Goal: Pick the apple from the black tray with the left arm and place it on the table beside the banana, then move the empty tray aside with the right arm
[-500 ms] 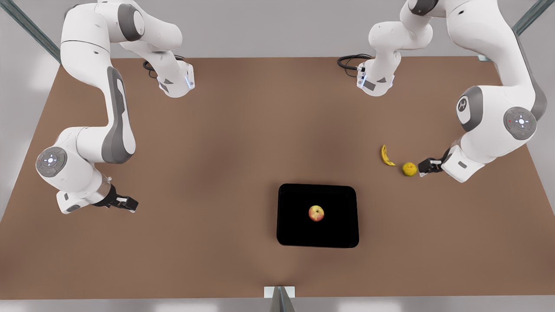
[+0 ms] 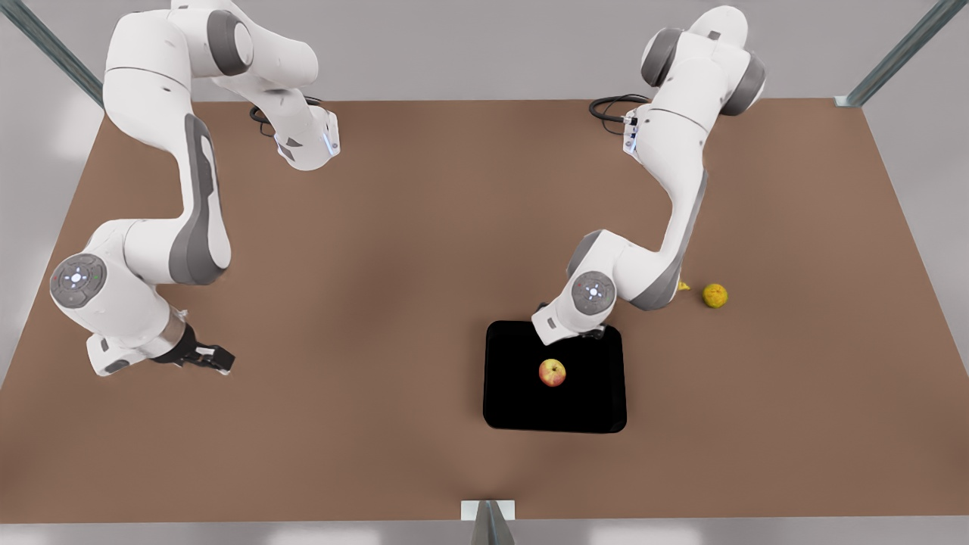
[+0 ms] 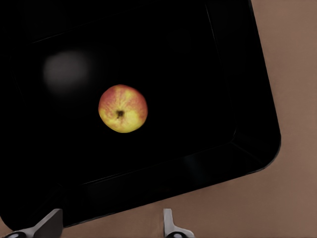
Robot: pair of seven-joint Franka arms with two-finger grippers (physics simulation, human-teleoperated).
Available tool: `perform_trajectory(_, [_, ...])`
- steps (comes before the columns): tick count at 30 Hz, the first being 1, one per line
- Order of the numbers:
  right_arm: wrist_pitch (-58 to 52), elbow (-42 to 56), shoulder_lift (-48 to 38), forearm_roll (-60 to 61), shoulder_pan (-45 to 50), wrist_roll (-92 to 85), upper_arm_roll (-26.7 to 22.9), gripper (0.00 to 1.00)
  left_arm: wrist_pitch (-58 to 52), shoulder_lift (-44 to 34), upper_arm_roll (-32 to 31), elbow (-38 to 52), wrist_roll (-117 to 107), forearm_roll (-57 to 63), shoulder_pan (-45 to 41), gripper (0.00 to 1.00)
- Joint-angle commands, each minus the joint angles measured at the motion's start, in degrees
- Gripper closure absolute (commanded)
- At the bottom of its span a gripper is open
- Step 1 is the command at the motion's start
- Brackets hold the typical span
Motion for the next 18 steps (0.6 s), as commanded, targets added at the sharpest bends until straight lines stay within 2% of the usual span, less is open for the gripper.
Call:
perform_trajectory(1, [-6.3, 0.0, -0.5, 0.2, 0.1, -0.1, 0.2, 0.00, 10.9, 2.4, 0.2, 0.1, -22.1, 0.1, -0.3, 0.00])
perform_trajectory(3, [-6.3, 0.0, -0.4, 0.5, 0.1, -0.1, 0.0, 0.00, 16.4, 5.7, 0.2, 0.1, -21.6, 0.1, -0.2, 0.00])
perform_trajectory(7, [-6.3, 0.0, -0.3, 0.2, 0.0, -0.1, 0.0, 0.00, 19.8, 8.7, 1.9, 0.4, -15.7, 0.3, 0.0, 0.00])
perform_trajectory(18, [-6.3, 0.0, -0.2, 0.1, 0.1, -0.1, 0.2, 0.00, 22.3, 13.4, 2.1, 6.1, -16.1, 1.5, -0.6, 0.00])
